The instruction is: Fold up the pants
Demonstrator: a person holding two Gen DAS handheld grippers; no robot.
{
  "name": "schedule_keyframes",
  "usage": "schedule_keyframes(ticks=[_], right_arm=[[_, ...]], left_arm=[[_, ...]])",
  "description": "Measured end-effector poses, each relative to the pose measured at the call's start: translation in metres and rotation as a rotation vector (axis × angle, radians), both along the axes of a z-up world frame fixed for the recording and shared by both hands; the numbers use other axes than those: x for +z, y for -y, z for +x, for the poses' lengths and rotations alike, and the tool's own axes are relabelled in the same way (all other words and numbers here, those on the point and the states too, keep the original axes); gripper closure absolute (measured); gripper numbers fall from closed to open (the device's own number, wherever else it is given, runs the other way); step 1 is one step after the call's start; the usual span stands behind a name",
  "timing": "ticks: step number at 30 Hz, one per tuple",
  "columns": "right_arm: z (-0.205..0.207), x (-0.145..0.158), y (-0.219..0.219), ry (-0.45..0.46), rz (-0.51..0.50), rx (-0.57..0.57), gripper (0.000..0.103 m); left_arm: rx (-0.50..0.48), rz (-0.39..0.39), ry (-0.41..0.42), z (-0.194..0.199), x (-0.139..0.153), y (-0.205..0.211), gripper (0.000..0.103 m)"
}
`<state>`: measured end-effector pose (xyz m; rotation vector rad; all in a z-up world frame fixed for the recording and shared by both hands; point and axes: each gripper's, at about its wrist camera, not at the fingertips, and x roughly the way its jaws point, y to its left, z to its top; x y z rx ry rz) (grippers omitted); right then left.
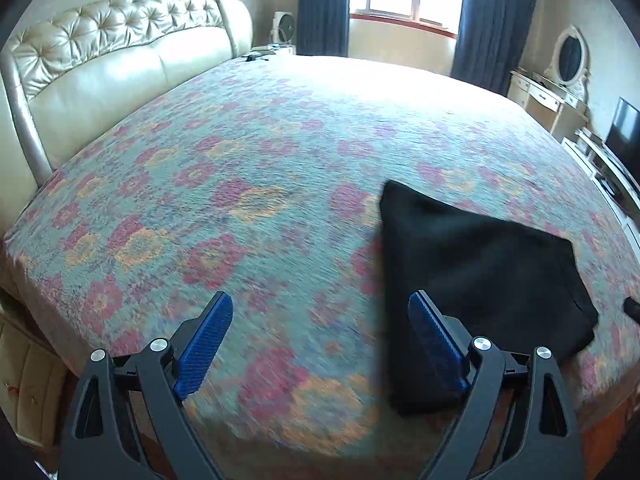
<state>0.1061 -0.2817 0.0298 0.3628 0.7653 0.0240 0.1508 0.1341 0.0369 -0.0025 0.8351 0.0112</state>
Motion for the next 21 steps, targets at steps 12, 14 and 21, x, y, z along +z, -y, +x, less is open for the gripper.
schedule_keyframes(ticks=[12,14,21], right_arm=[[0.298,-0.059,0.07,-0.041,-0.21,-0.064,0.006],[0.323,-0.086,0.076,-0.091,-0.203,-0.06,0.006],[0.338,-0.117,0.07,-0.186,-0.264,-0.063,0.002]], left_arm=[[0.191,-0.006,-0.075,0.141,-0.104,-0.129,0.007],[0.193,0.015,-0.083,0.141,-0.103,-0.126,0.007],[0.193,0.038,-0.09,0.141,-0.104,-0.126,0.006]])
